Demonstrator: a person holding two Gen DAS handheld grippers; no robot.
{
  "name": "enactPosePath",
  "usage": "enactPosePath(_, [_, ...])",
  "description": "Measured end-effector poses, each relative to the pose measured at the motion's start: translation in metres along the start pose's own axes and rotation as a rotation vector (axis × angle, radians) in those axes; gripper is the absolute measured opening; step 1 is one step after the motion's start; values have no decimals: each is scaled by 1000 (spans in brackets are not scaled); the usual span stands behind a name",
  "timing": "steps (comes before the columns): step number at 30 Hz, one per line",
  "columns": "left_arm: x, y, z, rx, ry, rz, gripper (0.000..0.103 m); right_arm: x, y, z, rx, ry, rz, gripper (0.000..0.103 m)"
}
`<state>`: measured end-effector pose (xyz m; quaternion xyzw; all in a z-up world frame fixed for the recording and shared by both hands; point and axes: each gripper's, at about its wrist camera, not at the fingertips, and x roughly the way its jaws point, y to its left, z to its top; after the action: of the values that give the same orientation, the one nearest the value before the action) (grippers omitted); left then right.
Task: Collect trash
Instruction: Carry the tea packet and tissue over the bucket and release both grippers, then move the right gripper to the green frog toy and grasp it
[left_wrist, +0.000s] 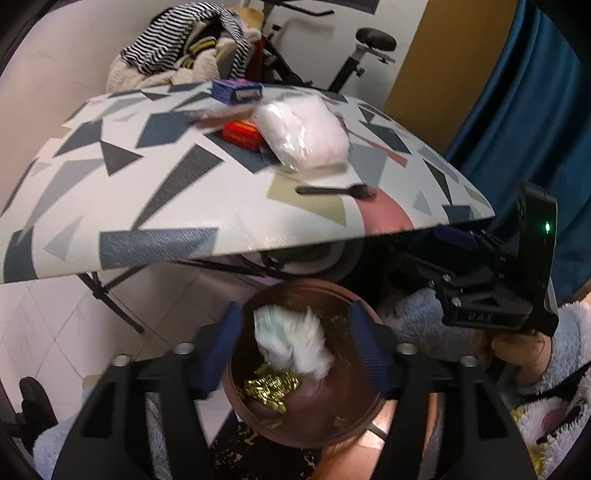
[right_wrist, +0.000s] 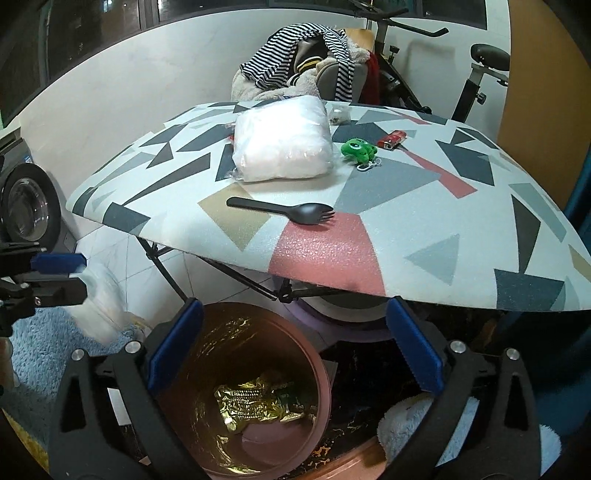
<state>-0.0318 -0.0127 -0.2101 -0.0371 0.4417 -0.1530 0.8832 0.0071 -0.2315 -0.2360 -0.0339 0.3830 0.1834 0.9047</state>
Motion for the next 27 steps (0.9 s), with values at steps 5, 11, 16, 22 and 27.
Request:
enactPosePath(5, [-9, 7, 6, -21, -45, 46, 81, 1, 0, 0, 3, 5, -1, 97])
enactPosePath(11, [-16, 15, 10, -38, -79, 99, 92, 2, 0, 0, 3, 3, -2, 97])
enactPosePath(16, [-21, 23, 12, -53, -92, 135, 94, 2, 0, 0, 4, 5, -2, 97])
enactPosePath(22, [-27, 29, 18, -23, -110, 169, 95, 1, -1, 1, 2, 4, -1, 97])
enactPosePath(27, [-36, 25, 25, 78, -132, 203, 95, -2, -6, 11, 1, -15, 2, 97])
